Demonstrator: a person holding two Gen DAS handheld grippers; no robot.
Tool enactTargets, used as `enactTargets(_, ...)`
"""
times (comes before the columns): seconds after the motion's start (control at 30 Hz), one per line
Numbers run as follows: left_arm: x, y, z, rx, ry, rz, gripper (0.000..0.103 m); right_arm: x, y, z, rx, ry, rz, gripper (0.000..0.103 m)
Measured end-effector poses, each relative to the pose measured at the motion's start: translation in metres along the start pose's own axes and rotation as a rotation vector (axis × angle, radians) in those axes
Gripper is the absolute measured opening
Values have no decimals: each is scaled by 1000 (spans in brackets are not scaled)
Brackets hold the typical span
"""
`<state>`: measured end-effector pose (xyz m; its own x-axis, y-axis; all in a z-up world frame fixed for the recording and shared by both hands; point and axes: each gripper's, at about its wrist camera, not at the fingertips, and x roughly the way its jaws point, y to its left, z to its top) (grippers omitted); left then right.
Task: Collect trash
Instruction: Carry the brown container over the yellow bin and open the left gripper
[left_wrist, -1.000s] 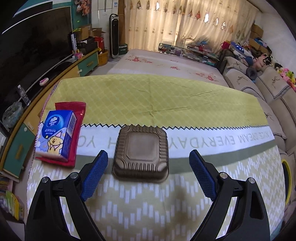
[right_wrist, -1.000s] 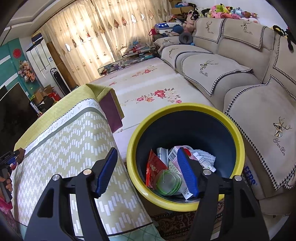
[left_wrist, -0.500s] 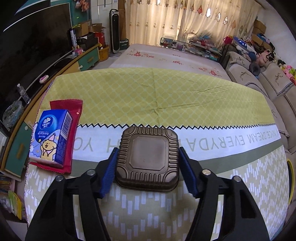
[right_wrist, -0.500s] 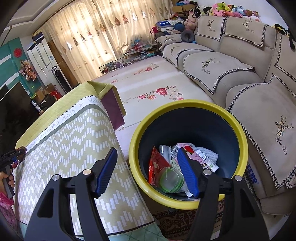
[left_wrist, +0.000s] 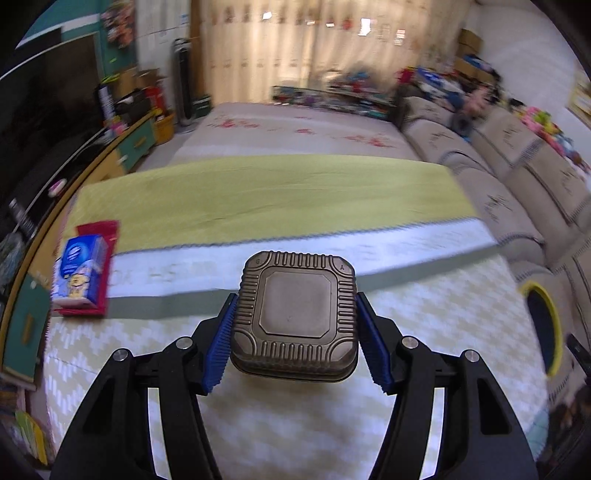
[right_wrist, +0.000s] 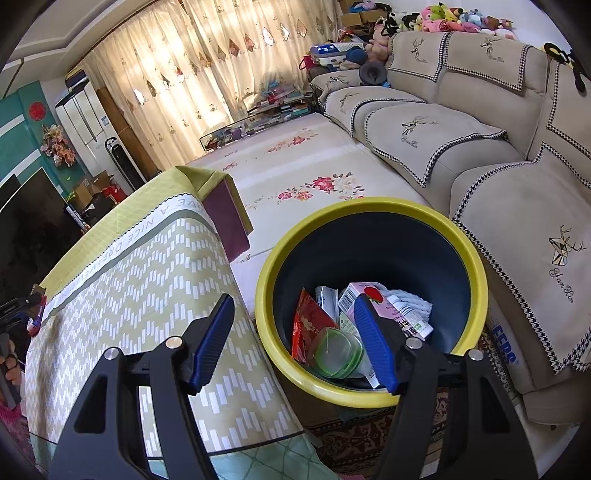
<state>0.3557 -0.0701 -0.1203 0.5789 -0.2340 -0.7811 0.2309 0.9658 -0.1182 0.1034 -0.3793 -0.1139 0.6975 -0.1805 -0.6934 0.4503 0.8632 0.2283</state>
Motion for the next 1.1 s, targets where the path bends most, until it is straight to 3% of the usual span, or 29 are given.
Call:
enactTargets(0.33,-44,-182,-25,273,-8,-256,61,-21,-31,-5,37,-47,-44,64)
enactTargets(0.57,-41,-324,-39,445,37,-401,61,-43,-70,-8,92,-94,-108,64)
enactTargets(0.77,-14,-421,-47,538,102,-466,61,-55,-103,-9,144,-115,-146,65)
enactTargets(0.9,24,-480,-51,577,159,-466,61,-61,-118,-11,163,-121,-170,65)
enactTargets(1.1,80,-534,-56,616,220,-424,62,-73,-134,-17,164,-125,-223,68)
